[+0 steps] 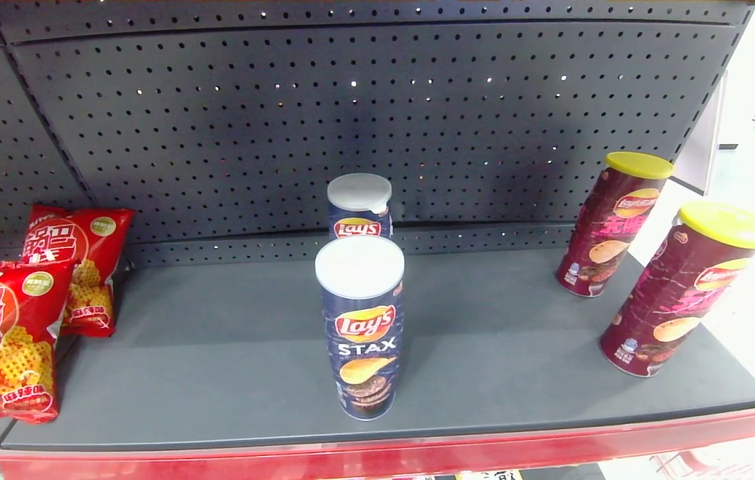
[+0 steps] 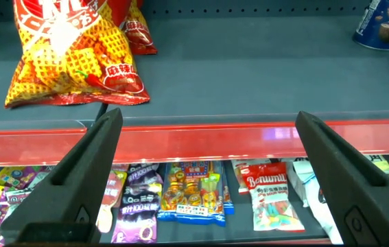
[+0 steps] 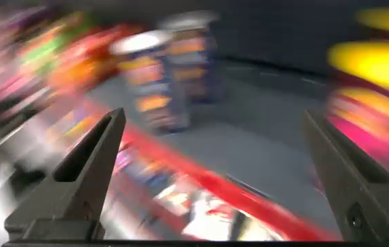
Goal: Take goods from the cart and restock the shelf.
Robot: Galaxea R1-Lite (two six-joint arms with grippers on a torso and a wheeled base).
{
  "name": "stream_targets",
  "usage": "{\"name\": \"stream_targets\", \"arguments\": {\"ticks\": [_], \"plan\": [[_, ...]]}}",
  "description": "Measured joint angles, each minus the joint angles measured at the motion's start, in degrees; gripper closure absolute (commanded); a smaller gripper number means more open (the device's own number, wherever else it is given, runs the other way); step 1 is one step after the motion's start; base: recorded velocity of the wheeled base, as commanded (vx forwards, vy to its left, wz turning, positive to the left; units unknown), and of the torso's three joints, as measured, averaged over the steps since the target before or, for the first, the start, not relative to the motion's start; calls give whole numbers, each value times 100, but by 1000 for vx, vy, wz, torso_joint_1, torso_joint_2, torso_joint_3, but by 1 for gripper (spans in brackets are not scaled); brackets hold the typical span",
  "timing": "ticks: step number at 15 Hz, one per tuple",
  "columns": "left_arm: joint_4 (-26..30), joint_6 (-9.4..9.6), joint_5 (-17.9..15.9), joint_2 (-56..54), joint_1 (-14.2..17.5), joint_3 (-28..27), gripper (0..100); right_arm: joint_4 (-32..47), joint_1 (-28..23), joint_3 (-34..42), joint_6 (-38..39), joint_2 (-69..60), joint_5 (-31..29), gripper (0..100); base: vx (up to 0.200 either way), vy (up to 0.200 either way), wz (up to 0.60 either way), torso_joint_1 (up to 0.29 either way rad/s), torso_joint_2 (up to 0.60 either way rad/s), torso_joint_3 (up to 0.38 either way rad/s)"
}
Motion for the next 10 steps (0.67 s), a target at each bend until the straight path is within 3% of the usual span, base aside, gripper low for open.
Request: {"name": "stream_targets", "arguments": {"ticks": [1, 4, 6, 10], "plan": [[0, 0, 0, 0, 0, 0, 0, 160, -206, 219, 173, -380, -496, 0, 0, 0, 0, 0, 0, 0], [2, -2, 0, 0, 0, 0, 0, 290, -533, 1207, 294, -1279, -1064, 0, 0, 0, 0, 0, 0, 0], [0, -2, 2, 0, 0, 0, 0, -178, -564, 1854, 252, -1598, -1565, 0, 0, 0, 0, 0, 0, 0], [0, -2, -2, 0, 0, 0, 0, -1481, -640, 3301, -152, -1819, -1862, 0, 0, 0, 0, 0, 0, 0]]}}
